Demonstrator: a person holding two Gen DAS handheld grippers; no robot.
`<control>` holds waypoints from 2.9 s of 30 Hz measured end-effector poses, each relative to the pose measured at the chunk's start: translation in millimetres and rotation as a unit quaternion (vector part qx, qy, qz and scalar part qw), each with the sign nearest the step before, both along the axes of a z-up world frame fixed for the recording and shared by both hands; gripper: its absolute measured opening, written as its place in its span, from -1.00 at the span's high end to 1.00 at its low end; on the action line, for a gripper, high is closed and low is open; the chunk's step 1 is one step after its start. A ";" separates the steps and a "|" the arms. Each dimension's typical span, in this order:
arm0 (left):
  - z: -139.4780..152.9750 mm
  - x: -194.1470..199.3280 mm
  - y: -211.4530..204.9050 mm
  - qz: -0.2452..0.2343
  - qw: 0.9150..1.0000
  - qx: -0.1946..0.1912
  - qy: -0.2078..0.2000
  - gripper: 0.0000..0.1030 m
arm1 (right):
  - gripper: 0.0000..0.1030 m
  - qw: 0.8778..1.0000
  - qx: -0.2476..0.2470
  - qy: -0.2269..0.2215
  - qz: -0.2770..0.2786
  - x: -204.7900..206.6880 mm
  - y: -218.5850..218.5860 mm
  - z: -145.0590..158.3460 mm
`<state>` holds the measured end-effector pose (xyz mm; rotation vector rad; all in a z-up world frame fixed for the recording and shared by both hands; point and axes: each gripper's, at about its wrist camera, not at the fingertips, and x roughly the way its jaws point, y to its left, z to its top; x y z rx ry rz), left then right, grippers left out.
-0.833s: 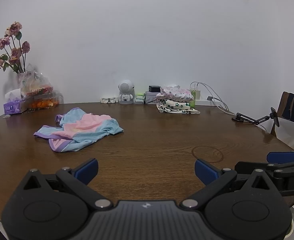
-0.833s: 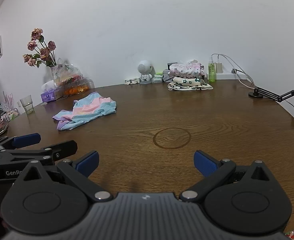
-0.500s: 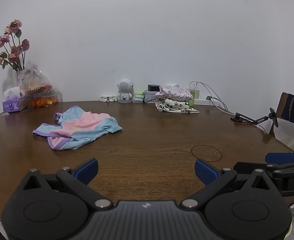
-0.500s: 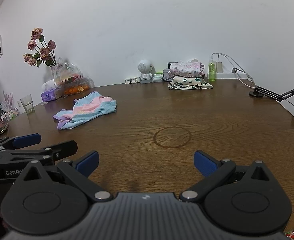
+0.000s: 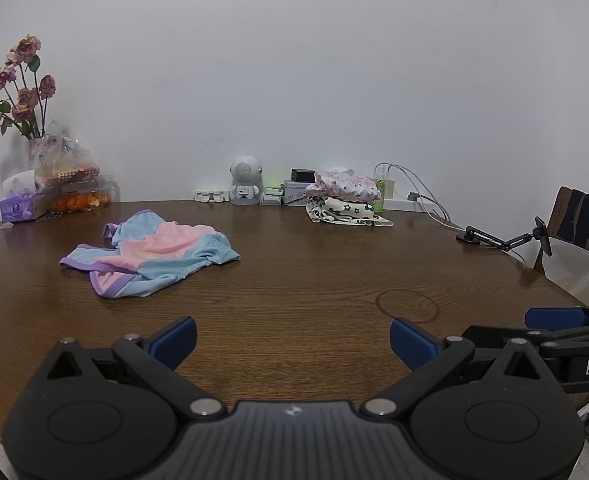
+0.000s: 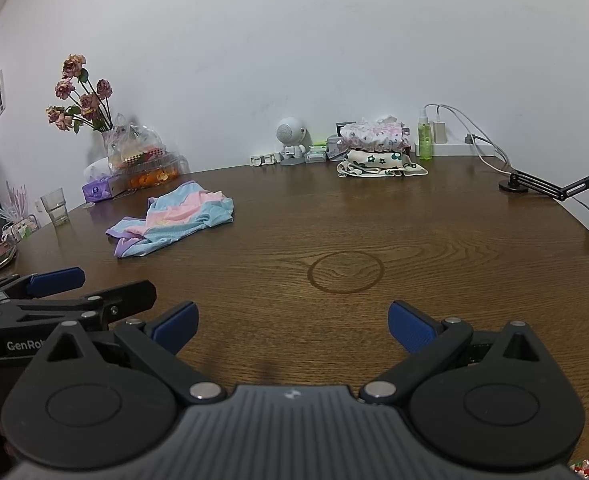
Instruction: Fold clothes
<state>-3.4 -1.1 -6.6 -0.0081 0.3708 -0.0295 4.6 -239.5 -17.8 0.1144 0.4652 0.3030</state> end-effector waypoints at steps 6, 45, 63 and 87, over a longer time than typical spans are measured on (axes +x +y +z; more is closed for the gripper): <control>1.0 -0.7 -0.6 -0.003 1.000 -0.001 0.000 -1.00 | -0.99 1.000 0.000 0.001 0.001 0.7 -0.2 0.3; 4.9 -0.2 2.9 -0.009 1.000 -0.008 -0.001 -1.00 | -0.99 1.000 -0.001 -0.001 0.002 1.1 0.7 2.6; 3.4 -0.2 4.2 -0.010 1.000 -0.011 0.003 -1.00 | -0.99 1.000 -0.002 0.004 0.003 1.7 1.7 -0.1; 34.9 61.4 64.0 0.046 0.999 0.011 0.011 -1.00 | -0.99 0.996 -0.022 0.015 0.084 79.3 43.0 38.2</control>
